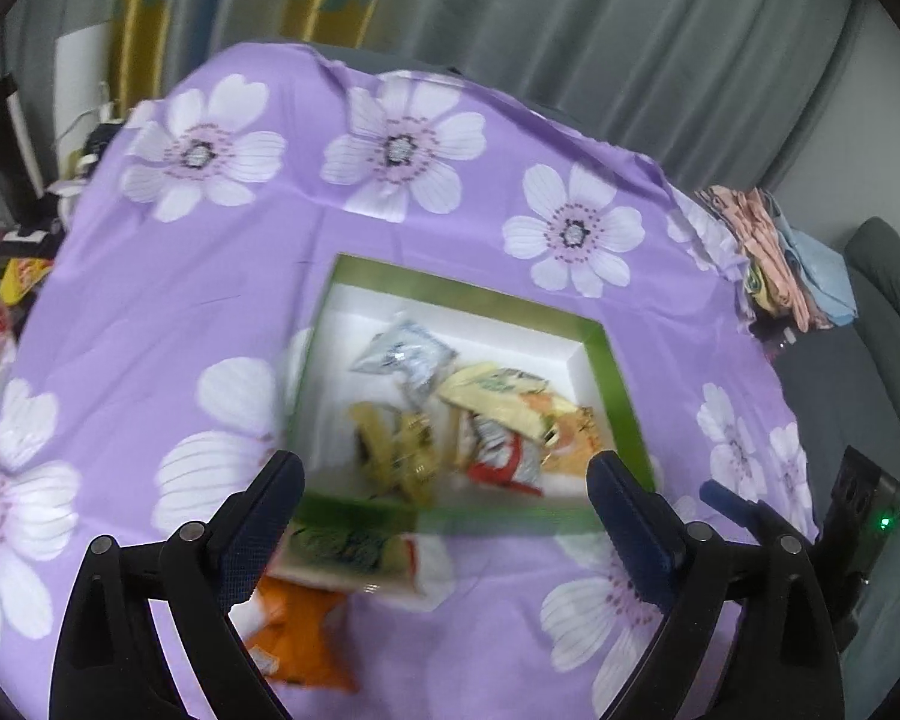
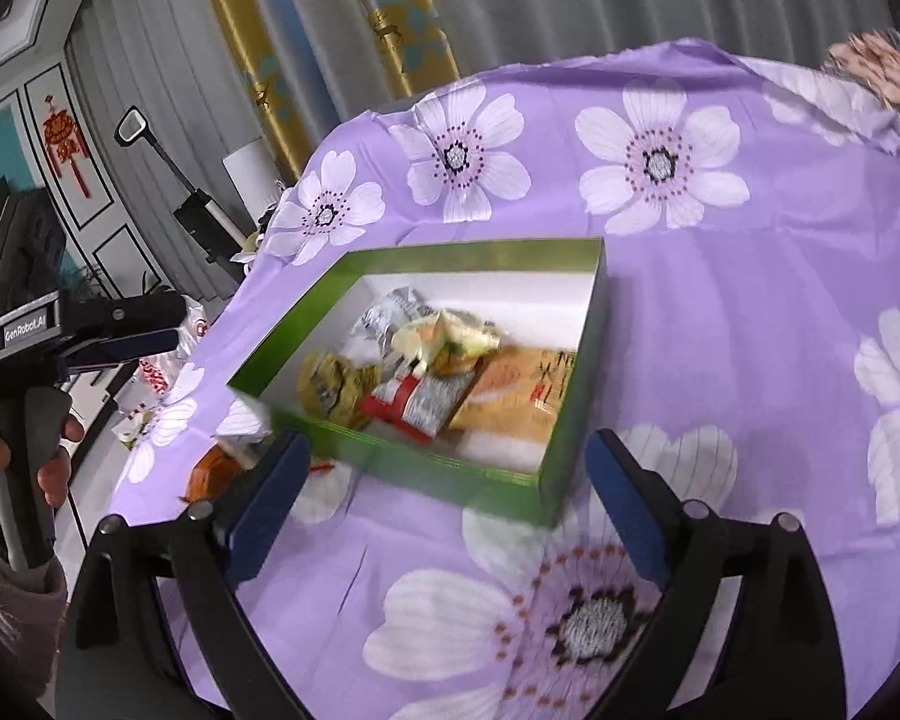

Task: Organize snacks
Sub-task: 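Open the left gripper and withdraw it from the box, then move the left gripper to the orange bag beside the box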

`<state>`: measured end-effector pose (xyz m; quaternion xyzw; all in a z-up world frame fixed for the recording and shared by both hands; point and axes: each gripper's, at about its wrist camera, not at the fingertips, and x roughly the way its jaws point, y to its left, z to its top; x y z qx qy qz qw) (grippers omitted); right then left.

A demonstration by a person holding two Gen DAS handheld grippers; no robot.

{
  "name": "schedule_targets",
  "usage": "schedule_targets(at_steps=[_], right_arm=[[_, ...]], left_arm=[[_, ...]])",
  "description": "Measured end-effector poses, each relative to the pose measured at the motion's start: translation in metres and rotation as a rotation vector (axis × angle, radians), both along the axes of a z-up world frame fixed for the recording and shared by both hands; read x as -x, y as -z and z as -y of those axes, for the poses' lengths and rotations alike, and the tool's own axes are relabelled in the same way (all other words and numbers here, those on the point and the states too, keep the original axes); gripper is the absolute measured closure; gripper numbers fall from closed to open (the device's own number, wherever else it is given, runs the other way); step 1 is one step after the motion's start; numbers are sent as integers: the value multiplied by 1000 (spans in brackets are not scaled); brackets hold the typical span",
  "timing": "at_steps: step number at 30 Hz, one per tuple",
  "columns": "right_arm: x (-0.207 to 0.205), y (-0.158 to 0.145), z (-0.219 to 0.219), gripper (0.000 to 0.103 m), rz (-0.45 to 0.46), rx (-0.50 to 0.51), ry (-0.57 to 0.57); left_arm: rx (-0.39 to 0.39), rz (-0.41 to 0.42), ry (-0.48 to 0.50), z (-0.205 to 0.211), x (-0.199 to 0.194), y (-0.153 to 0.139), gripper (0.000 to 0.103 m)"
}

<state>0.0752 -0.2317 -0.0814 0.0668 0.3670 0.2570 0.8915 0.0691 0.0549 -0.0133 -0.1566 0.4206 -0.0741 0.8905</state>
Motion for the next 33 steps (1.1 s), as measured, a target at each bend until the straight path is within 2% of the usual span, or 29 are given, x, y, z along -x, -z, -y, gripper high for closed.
schedule_targets(at_steps=[6,12,25,33], right_arm=[[19,4,2,8,-20,-19,-10],[30,11,-7,8,-38,-4,-34],[47,25,-36,8,-63,20,-110],[53,37,-64,8,-95,41,-181]], left_arm=[[26,-6,-71,-28,33,8,8],[47,-56,-108,-39,51,29,8],[-118,-89,-103,-19,79,54,8],[-166,-74,-107,-16,83,58,8]])
